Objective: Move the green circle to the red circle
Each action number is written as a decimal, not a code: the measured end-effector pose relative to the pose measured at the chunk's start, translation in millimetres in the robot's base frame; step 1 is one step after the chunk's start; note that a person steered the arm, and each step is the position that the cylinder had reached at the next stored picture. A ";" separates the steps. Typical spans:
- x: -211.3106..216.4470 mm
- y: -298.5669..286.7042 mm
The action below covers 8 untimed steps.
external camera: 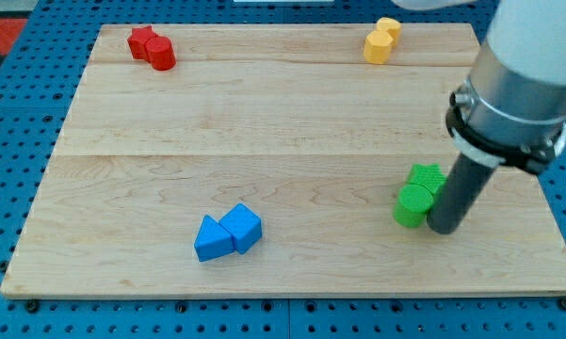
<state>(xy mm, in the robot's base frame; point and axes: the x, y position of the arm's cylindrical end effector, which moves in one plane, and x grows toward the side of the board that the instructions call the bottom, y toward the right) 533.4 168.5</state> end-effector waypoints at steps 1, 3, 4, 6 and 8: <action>-32.5 -36.4; -19.4 -58.3; -3.6 -53.9; -1.8 -53.3; -56.2 -85.9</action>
<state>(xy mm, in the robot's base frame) 477.1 82.5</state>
